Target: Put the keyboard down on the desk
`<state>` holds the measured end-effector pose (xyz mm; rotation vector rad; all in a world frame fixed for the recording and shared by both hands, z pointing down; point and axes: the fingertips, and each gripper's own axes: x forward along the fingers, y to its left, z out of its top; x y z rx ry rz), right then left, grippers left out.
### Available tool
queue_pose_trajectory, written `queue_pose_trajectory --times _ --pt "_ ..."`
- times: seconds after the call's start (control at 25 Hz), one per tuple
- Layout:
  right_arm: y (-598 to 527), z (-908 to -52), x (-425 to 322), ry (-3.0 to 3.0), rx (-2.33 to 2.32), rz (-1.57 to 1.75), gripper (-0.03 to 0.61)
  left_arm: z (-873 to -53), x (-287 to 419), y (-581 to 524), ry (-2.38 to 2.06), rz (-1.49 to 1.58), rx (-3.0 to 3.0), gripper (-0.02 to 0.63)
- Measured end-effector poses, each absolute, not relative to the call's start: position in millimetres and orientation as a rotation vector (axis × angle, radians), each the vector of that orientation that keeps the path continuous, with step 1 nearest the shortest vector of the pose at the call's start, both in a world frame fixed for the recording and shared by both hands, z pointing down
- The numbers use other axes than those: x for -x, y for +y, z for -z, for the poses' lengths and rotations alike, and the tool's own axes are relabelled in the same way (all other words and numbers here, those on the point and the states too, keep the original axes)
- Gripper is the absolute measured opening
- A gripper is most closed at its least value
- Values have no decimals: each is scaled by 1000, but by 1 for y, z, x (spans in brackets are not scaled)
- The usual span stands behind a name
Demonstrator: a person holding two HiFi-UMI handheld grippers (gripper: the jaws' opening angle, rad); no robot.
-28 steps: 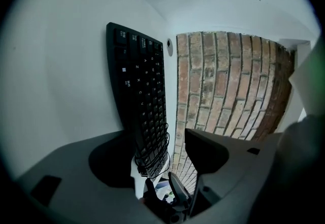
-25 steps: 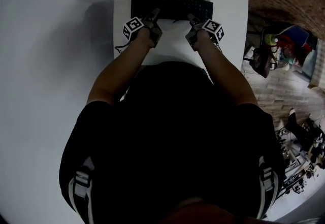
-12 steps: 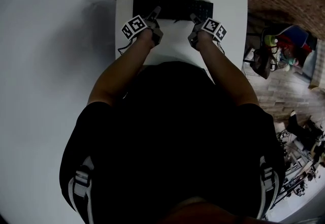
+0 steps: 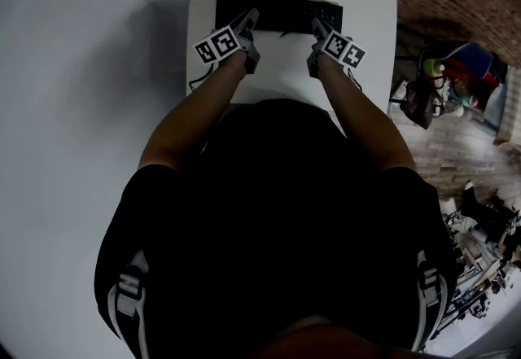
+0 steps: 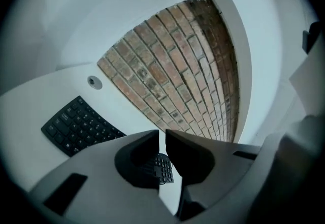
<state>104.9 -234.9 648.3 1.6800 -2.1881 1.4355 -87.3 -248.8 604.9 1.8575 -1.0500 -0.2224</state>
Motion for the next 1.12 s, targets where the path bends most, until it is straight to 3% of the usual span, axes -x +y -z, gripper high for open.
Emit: queue_pose_trajectory --times 0.36,1.12 --pt "-237 -610 -89 -2353 -1636 -1085 52 -560 70 -244 -1072 147 -2195 25" --pt "-231 -552 -96 -2520 -1578 -603 49 -508 66 -221 -1178 63 -2510 24"
